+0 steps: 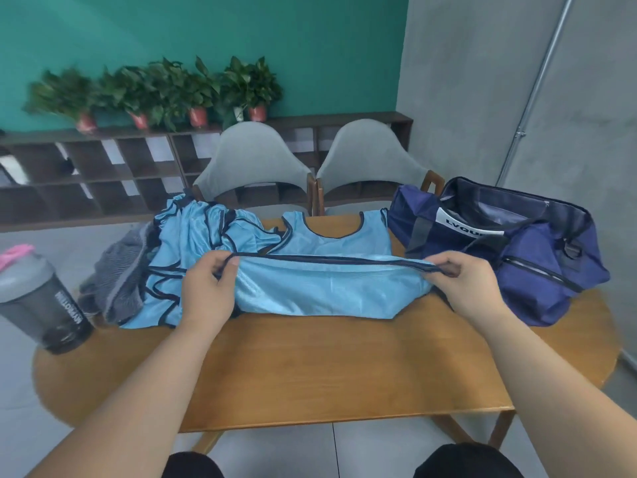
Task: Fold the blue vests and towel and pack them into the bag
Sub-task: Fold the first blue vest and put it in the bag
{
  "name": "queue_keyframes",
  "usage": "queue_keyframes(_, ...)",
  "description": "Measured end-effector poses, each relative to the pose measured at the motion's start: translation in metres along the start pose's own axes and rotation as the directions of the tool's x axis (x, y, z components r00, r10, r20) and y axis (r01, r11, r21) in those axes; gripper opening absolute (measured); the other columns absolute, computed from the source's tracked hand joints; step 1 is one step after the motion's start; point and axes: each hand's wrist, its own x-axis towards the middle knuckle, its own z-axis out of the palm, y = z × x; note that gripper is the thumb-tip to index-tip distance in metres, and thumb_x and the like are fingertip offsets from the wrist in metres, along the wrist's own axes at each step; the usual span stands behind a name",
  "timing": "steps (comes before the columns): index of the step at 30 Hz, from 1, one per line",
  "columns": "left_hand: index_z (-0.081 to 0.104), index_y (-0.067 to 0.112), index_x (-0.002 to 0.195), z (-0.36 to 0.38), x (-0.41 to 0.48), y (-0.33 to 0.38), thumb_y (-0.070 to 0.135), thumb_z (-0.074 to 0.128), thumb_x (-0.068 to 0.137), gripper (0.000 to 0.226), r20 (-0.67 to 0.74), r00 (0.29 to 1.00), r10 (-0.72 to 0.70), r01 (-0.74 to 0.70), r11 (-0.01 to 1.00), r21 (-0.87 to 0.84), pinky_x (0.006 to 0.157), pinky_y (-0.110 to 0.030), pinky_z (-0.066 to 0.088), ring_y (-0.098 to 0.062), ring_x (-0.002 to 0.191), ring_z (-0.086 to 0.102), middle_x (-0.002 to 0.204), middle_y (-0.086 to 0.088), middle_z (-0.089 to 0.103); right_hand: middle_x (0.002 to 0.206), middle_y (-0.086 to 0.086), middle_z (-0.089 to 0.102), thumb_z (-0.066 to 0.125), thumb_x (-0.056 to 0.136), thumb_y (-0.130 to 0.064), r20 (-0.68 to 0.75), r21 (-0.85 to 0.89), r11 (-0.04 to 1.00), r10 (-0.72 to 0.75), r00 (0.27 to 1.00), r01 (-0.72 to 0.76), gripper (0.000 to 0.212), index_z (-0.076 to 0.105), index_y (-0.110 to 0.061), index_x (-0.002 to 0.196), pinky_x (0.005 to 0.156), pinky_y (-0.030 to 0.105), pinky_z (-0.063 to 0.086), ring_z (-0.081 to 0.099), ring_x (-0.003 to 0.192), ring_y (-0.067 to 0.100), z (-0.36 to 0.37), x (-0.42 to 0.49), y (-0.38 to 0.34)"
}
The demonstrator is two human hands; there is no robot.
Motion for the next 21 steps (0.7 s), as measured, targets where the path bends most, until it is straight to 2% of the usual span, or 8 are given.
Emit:
queue_keyframes(3, 0.07, 0.034, 0.11, -0.021, 0.028, 0.023, 0.026, 0.064, 0.104, 0.011, 0.056, 0.998, -0.012, 0.013, 1.0, -0.015, 0.072, -0.025, 0.047, -0.006, 0.081, 0.061, 0.087, 0.007, 0.066, 0.097, -0.004, 0.08, 0.078, 0.092, -0.006, 0.022, 0.065, 0.998, -0.028, 0.999, 0.027, 0.013, 0.077, -0.018, 0.097, 0.092, 0.036, 0.058, 0.074, 0.098, 0.02, -0.007, 0.024, -0.033)
queue_keyframes(7, 0.07, 0.03, 0.107, -0.048, 0.06, 0.046, 0.023, 0.065, 0.103, 0.009, 0.101, 0.995, -0.023, 0.019, 0.999, 0.038, 0.076, -0.034, 0.05, -0.022, 0.086, 0.065, 0.091, 0.002, 0.068, 0.1, -0.008, 0.079, 0.072, 0.098, -0.011, 0.046, 0.074, 0.995, -0.077, 0.996, 0.074, 0.015, 0.077, -0.023, 0.103, 0.087, 0.017, 0.053, 0.072, 0.101, 0.008, -0.015, 0.048, -0.069)
queue_keyframes(8, 0.07, 0.027, 0.106, -0.055, 0.065, 0.052, 0.021, 0.066, 0.102, 0.007, 0.106, 0.994, -0.041, 0.037, 0.999, 0.039, 0.077, -0.034, 0.05, -0.022, 0.087, 0.066, 0.095, 0.0, 0.07, 0.1, -0.008, 0.079, 0.072, 0.098, -0.014, 0.054, 0.064, 0.995, -0.085, 0.995, 0.081, 0.013, 0.078, -0.025, 0.104, 0.086, 0.019, 0.052, 0.071, 0.1, 0.008, -0.018, 0.052, -0.076)
queue_keyframes(10, 0.068, 0.02, 0.102, -0.066, 0.072, 0.062, 0.015, 0.067, 0.101, 0.005, 0.127, 0.99, -0.059, 0.056, 0.998, 0.023, 0.066, -0.029, 0.051, -0.014, 0.071, 0.068, 0.097, -0.006, 0.073, 0.099, -0.008, 0.079, 0.072, 0.099, -0.02, 0.074, 0.031, 0.996, -0.088, 0.993, 0.086, 0.01, 0.078, -0.026, 0.104, 0.086, 0.025, 0.05, 0.07, 0.098, 0.011, -0.026, 0.059, -0.086)
queue_keyframes(12, 0.066, 0.017, 0.1, -0.078, 0.073, 0.072, 0.009, 0.068, 0.1, 0.007, 0.153, 0.987, -0.052, 0.047, 0.998, 0.036, 0.06, -0.033, 0.054, -0.011, 0.058, 0.069, 0.09, -0.009, 0.075, 0.096, -0.005, 0.079, 0.075, 0.096, -0.022, 0.086, -0.043, 0.994, -0.093, 0.992, 0.097, 0.007, 0.079, -0.027, 0.1, 0.087, 0.031, 0.053, 0.07, 0.093, 0.014, -0.033, 0.063, -0.096)
queue_keyframes(15, 0.071, 0.019, 0.102, -0.09, 0.074, 0.079, 0.005, 0.067, 0.099, 0.015, 0.169, 0.986, -0.009, 0.004, 0.999, 0.034, 0.075, -0.047, 0.063, -0.021, 0.067, 0.076, 0.083, -0.005, 0.076, 0.086, -0.008, 0.078, 0.083, 0.087, -0.019, 0.052, -0.235, 0.962, -0.132, 0.99, 0.14, 0.014, 0.078, -0.032, 0.088, 0.088, 0.034, 0.056, 0.072, 0.087, 0.014, -0.042, 0.063, -0.11)
queue_keyframes(18, 0.074, 0.016, 0.107, -0.097, 0.066, 0.092, 0.009, 0.071, 0.099, 0.011, 0.176, 0.984, 0.022, -0.027, 0.999, 0.031, 0.076, -0.038, 0.064, -0.019, 0.069, 0.076, 0.086, -0.006, 0.076, 0.085, -0.016, 0.074, 0.082, 0.084, -0.017, 0.05, -0.418, 0.89, -0.177, 0.983, 0.181, 0.025, 0.075, -0.04, 0.087, 0.085, 0.027, 0.049, 0.068, 0.086, 0.005, -0.047, 0.055, -0.128)
queue_keyframes(21, 0.074, 0.011, 0.103, -0.101, 0.057, 0.105, 0.016, 0.074, 0.098, 0.007, 0.19, 0.981, 0.045, -0.049, 0.999, 0.019, 0.07, -0.029, 0.063, -0.022, 0.072, 0.077, 0.088, -0.009, 0.075, 0.084, -0.023, 0.071, 0.078, 0.087, -0.015, 0.082, -0.455, 0.868, -0.179, 0.98, 0.196, 0.026, 0.077, -0.04, 0.094, 0.084, 0.023, 0.045, 0.066, 0.085, -0.001, -0.053, 0.048, -0.142)
